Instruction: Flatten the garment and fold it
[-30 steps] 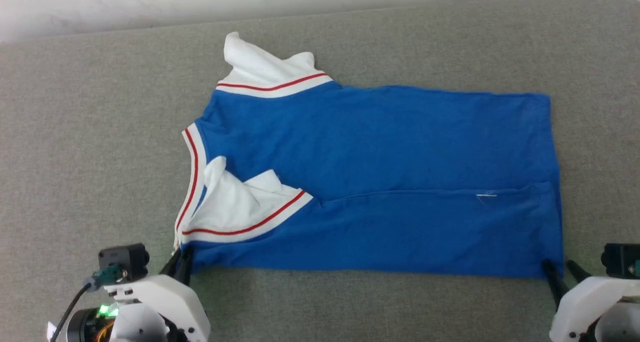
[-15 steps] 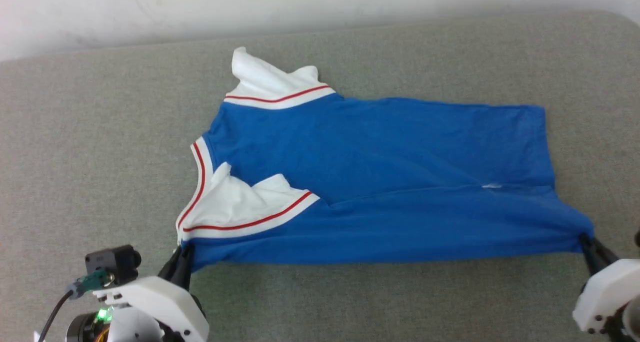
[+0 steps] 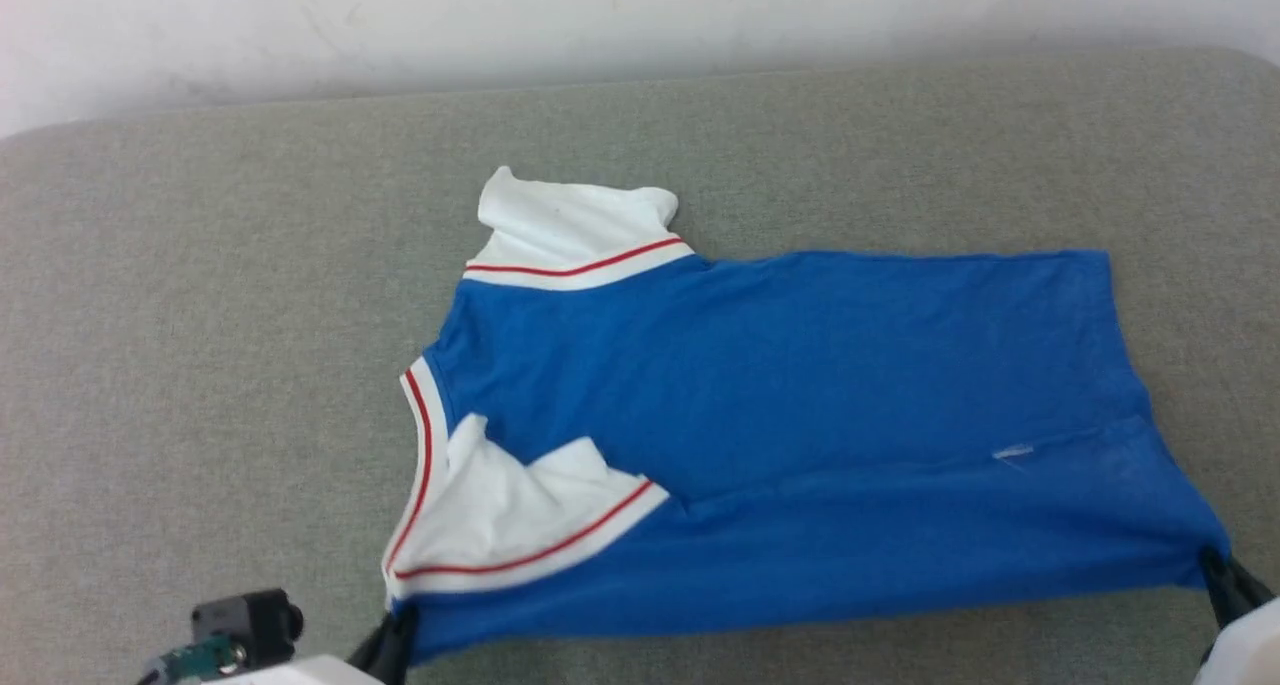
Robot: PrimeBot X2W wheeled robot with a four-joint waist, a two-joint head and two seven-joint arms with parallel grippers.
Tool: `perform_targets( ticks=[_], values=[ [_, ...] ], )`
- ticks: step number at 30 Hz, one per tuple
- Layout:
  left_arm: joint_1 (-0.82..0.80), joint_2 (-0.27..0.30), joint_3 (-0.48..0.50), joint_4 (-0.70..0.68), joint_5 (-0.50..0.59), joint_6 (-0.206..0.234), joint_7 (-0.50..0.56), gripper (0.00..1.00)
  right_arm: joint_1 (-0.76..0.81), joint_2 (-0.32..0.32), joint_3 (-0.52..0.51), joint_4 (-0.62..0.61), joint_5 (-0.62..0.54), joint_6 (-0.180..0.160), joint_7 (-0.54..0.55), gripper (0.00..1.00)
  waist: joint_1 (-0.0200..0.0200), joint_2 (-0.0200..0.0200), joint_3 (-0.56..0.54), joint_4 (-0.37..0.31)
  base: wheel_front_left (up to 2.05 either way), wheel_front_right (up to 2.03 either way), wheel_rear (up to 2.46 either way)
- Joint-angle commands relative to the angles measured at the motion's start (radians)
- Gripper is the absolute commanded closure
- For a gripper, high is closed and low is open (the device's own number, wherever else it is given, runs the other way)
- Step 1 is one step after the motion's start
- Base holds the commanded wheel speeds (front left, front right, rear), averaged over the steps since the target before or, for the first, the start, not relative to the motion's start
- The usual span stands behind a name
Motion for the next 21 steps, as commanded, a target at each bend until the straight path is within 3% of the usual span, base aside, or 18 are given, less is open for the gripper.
perform_targets(
  ticks=[1, 13, 14, 15, 16, 17, 18, 19, 21],
  values=[
    [0.018, -0.004, -0.003, 0.000, -0.011, 0.009, 0.007, 1.00, 0.014, 0.003, -0.010, -0.005, -0.002, -0.002, 0.005, 1.00, 0.0001, -0.0001, 0.001, 0.002, 0.00, 0.00, 0.00],
    [0.036, -0.046, -0.020, 0.140, -0.065, -0.027, -0.007, 1.00, 0.062, 0.025, 0.007, 0.080, -0.029, -0.002, 0.009, 1.00, 0.0001, -0.0001, -0.016, 0.013, 0.00, 0.00, 0.00],
    [0.029, -0.057, -0.013, 0.152, -0.070, -0.030, -0.024, 0.91, 0.059, 0.025, 0.011, 0.090, -0.031, -0.002, 0.003, 1.00, 0.0001, -0.0001, -0.018, 0.014, 0.00, 0.00, 0.00],
    [0.022, -0.068, -0.007, 0.165, -0.076, -0.035, -0.037, 0.60, 0.055, 0.026, 0.015, 0.098, -0.030, -0.002, -0.003, 1.00, 0.0001, -0.0001, -0.021, 0.014, 0.00, 0.00, 0.00],
    [0.017, -0.069, -0.012, 0.178, -0.079, -0.045, -0.037, 0.41, 0.050, 0.026, 0.019, 0.105, -0.030, -0.002, -0.010, 0.91, 0.0001, -0.0001, -0.024, 0.013, 0.00, 0.00, 0.00],
    [0.013, -0.072, -0.015, 0.189, -0.084, -0.053, -0.038, 0.17, 0.045, 0.026, 0.024, 0.109, -0.029, -0.002, -0.018, 0.64, 0.0001, -0.0001, -0.027, 0.013, 0.00, 0.00, 0.00],
    [0.008, -0.078, -0.013, 0.196, -0.087, -0.057, -0.046, 0.00, 0.040, 0.026, 0.028, 0.110, -0.029, -0.002, -0.028, 0.20, 0.0001, -0.0001, -0.029, 0.013, 0.00, 0.00, 0.00],
    [0.005, -0.080, -0.012, 0.202, -0.088, -0.061, -0.051, 0.00, 0.036, 0.026, 0.029, 0.111, -0.029, -0.002, -0.034, 0.00, 0.0001, -0.0001, -0.032, 0.012, 0.00, 0.00, 0.00],
    [0.000, -0.080, -0.010, 0.209, -0.087, -0.067, -0.061, 0.00, 0.031, 0.019, 0.035, 0.108, -0.031, -0.002, -0.041, 0.00, 0.0001, -0.0001, -0.037, 0.011, 0.00, 0.00, 0.00]
  ],
)
